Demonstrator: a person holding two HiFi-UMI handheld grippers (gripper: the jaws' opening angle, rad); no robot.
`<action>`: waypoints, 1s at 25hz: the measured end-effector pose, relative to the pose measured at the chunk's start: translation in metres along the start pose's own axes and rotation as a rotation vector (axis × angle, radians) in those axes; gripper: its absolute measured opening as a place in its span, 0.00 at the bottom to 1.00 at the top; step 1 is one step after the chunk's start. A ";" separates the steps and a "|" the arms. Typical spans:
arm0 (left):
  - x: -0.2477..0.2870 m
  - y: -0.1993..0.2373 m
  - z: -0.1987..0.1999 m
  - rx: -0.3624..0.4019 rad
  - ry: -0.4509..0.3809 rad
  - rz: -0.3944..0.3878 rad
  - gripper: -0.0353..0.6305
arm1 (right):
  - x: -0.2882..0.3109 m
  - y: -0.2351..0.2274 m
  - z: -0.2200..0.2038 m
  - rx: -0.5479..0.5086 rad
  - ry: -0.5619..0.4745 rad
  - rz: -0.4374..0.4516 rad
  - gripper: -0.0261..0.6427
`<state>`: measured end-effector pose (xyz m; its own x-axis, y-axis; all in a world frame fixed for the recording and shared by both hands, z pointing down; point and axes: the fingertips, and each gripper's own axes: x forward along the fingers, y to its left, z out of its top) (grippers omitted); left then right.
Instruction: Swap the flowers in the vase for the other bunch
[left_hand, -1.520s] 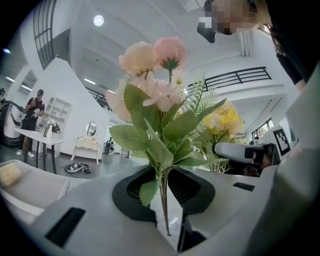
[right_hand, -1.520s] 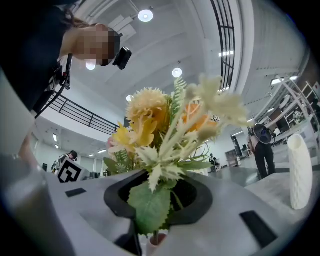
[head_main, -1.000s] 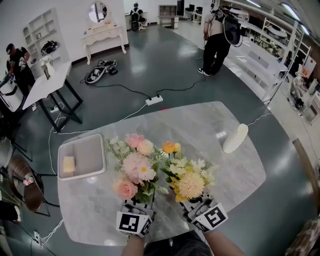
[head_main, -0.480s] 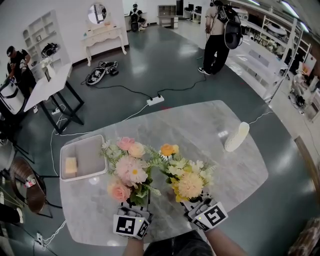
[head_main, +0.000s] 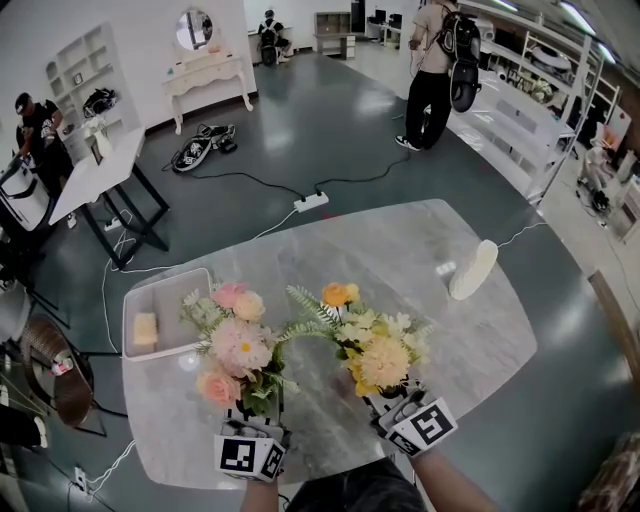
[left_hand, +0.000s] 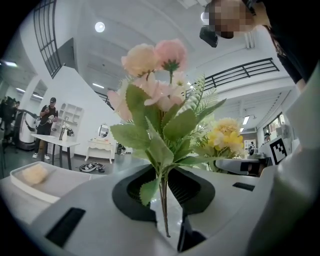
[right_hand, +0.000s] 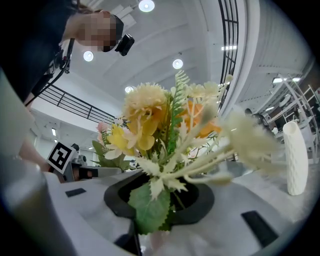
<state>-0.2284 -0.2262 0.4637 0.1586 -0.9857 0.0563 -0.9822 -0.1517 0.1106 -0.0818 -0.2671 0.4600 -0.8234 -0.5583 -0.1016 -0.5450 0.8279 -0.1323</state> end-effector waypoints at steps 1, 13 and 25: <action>-0.002 0.002 0.000 0.002 0.000 0.004 0.17 | 0.000 0.000 0.000 0.001 0.000 -0.003 0.22; -0.030 0.028 0.002 -0.002 -0.012 0.072 0.17 | -0.001 -0.001 -0.001 -0.003 0.005 -0.023 0.22; -0.045 0.037 -0.002 -0.010 -0.014 0.065 0.17 | -0.001 0.009 -0.011 -0.026 0.038 -0.041 0.36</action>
<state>-0.2720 -0.1875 0.4677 0.0928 -0.9945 0.0494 -0.9893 -0.0864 0.1173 -0.0882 -0.2584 0.4701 -0.8053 -0.5899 -0.0588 -0.5821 0.8057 -0.1098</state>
